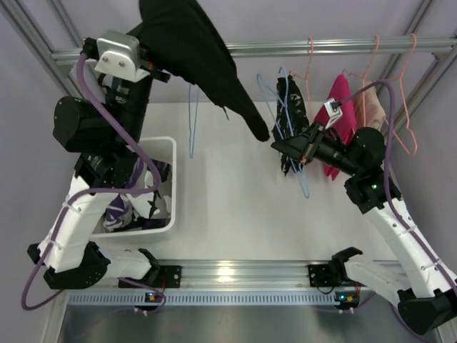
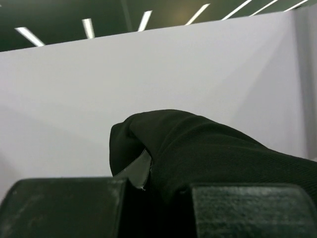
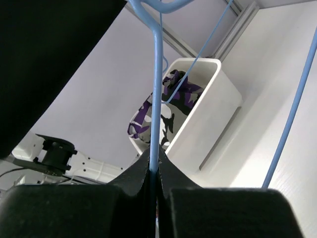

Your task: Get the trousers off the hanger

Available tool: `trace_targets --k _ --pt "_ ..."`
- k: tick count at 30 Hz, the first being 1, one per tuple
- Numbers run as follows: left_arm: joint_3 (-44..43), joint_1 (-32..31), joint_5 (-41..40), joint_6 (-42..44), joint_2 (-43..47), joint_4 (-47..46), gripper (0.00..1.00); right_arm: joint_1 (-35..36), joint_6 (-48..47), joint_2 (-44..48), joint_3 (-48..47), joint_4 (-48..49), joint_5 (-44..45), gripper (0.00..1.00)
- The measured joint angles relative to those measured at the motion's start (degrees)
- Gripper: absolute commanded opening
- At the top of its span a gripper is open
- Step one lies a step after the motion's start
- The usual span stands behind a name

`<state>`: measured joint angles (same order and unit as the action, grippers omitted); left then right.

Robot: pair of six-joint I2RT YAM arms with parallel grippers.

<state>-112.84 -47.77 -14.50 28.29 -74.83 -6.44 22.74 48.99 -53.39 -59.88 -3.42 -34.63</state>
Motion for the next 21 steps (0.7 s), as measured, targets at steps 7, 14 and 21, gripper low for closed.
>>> trace_targets --k 7,14,21 --pt "10.2 16.2 -3.0 1.6 10.7 0.9 0.00 0.0 -1.7 0.7 0.0 -0.8 0.0 0.00" --pt "23.5 29.3 -5.2 2.1 29.7 1.4 0.00 0.0 -2.8 0.6 0.0 -0.9 -0.1 0.00" --pt "36.0 37.4 -9.0 4.2 47.3 4.0 0.00 0.0 -3.5 0.5 0.0 -1.1 0.0 0.00"
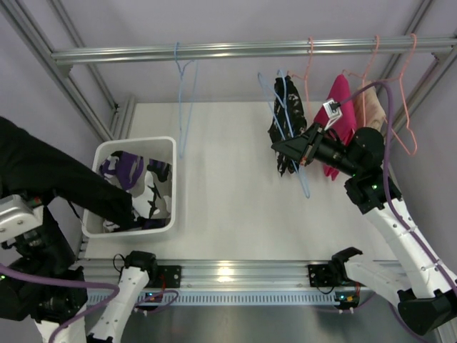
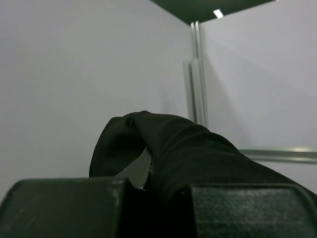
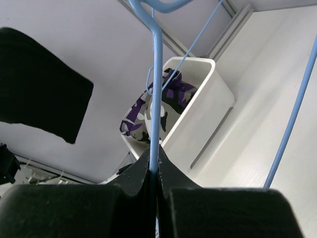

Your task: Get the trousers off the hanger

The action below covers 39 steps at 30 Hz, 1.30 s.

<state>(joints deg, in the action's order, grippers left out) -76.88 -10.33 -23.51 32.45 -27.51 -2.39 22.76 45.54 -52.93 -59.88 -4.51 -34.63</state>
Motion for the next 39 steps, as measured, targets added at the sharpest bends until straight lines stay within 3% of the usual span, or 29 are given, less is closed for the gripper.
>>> trace_targets --k 5,12,17,22,32,39 --pt "6.7 2.4 -3.7 0.9 6.4 9.4 0.00 0.0 -0.9 0.0 -0.1 -1.7 0.1 0.00" --pt "10.0 2.4 -9.6 0.7 6.1 24.5 0.00 0.0 -2.0 0.0 -0.2 -3.7 0.4 0.00" --pt "14.9 2.4 -11.6 0.6 4.2 31.3 0.00 0.0 -2.5 0.0 -0.2 -4.2 0.6 0.00" --pt "19.7 2.4 -11.9 -1.9 -3.7 35.6 0.00 0.0 -2.6 0.0 -0.2 -4.3 0.7 0.00" --pt "24.2 4.1 -1.8 -13.0 -23.9 32.7 0.00 0.0 -3.3 -0.4 -1.6 -5.1 0.8 0.00" --pt "25.5 16.9 12.7 -21.4 -36.3 29.6 0.00 0.4 -3.7 -0.7 -5.1 -6.8 1.2 0.00"
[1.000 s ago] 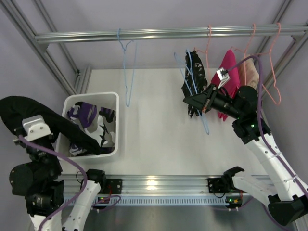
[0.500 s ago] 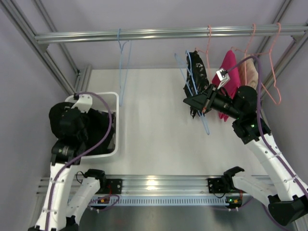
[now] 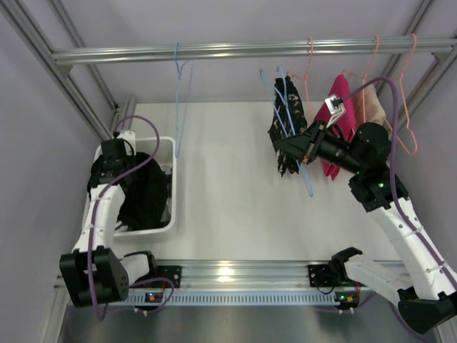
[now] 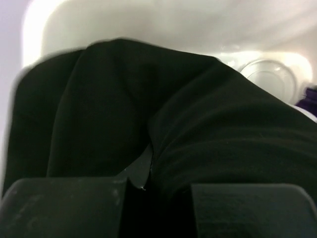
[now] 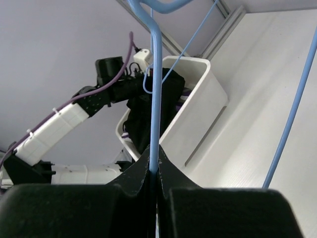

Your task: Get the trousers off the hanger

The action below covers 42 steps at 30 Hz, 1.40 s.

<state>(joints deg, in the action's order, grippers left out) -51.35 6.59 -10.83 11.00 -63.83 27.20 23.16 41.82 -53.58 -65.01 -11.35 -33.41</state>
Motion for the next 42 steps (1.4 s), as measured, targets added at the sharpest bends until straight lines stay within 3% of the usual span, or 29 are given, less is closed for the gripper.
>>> trace_targets --k 3,6,7,10,11,12,24,31,42 --pt "0.0 4.2 4.8 -2.0 -5.2 -0.3 0.00 0.4 -0.2 -0.1 -0.5 -0.4 0.1 0.00" --pt "0.1 5.6 8.7 -2.2 -6.3 -0.2 0.32 0.8 -0.3 -0.4 -0.7 -0.5 0.3 0.00" --pt "0.1 5.8 10.1 -2.1 -5.6 -0.2 0.52 0.9 -0.3 -0.5 -0.7 -0.5 0.4 0.00" --pt "0.0 6.1 14.9 -2.1 -2.0 0.9 0.71 1.8 -0.3 -1.2 -1.6 -1.2 1.0 0.00" --pt "0.0 6.1 16.5 -2.1 -0.1 1.6 0.88 2.2 -0.3 -1.5 -2.0 -1.4 1.3 0.00" --pt "-0.3 6.1 17.8 -2.2 1.9 2.7 0.97 2.6 -0.3 -1.8 -2.6 -1.9 1.6 0.00" --pt "-16.2 6.1 23.9 -5.0 17.7 15.3 0.99 8.5 2.0 -5.9 -7.6 -4.3 6.8 0.00" --pt "-28.1 6.1 25.5 -9.3 19.5 16.6 0.99 12.0 4.5 -11.4 -10.5 -4.1 10.0 0.00" --pt "-28.7 6.1 29.2 -15.2 19.6 16.0 0.99 14.0 6.1 -22.2 -24.4 -4.3 14.0 0.00"
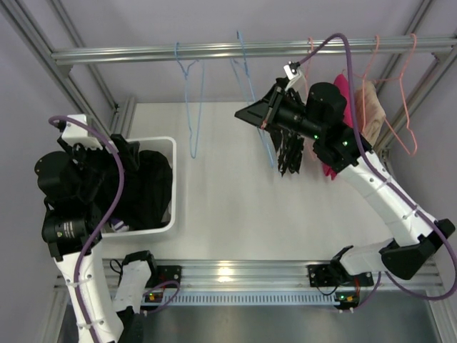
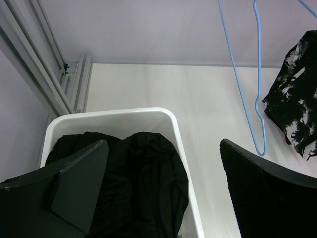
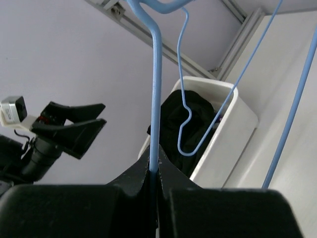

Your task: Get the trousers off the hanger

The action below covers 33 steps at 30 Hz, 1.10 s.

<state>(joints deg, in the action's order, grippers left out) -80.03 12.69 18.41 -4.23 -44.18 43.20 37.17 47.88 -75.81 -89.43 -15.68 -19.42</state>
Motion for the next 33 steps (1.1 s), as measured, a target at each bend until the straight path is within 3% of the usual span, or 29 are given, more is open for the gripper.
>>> trace_targets --k 10,17,20,23,25,26,27,29,33 --pt "0.0 0.0 1.3 -3.0 0.0 -2.0 0.99 2.2 2.3 -12.6 -11.2 -1.7 5.3 0.00" --pt "0.2 0.0 1.3 -3.3 0.3 -3.0 0.99 3.0 3.7 -17.1 -13.1 -4.5 8.3 0.00" --pt "0.4 0.0 1.3 -3.3 0.6 -3.1 0.99 3.0 4.4 -17.7 -13.1 -5.2 8.9 0.05" --pt "0.4 0.0 1.7 -3.1 0.5 -3.1 0.99 3.0 5.0 -17.8 -13.0 -5.2 9.0 0.24" --pt "0.4 0.0 2.2 -2.6 0.3 -2.9 0.99 3.0 5.3 -17.8 -12.8 -5.0 9.0 0.44" --pt "0.2 0.0 2.6 -2.2 0.1 -2.7 0.99 3.0 5.1 -17.6 -12.2 -4.7 9.0 0.55" --pt "-0.3 0.0 3.3 -1.6 -0.5 -2.1 0.99 3.0 5.2 -17.4 -11.7 -4.7 8.9 0.76" --pt "-1.8 0.0 4.6 -0.5 -2.3 -1.4 0.99 3.0 5.1 -17.0 -10.2 -4.7 9.0 0.97" --pt "-6.9 0.0 6.8 2.3 -7.5 1.8 0.99 2.9 3.4 -14.6 -6.4 -4.7 8.9 0.99"
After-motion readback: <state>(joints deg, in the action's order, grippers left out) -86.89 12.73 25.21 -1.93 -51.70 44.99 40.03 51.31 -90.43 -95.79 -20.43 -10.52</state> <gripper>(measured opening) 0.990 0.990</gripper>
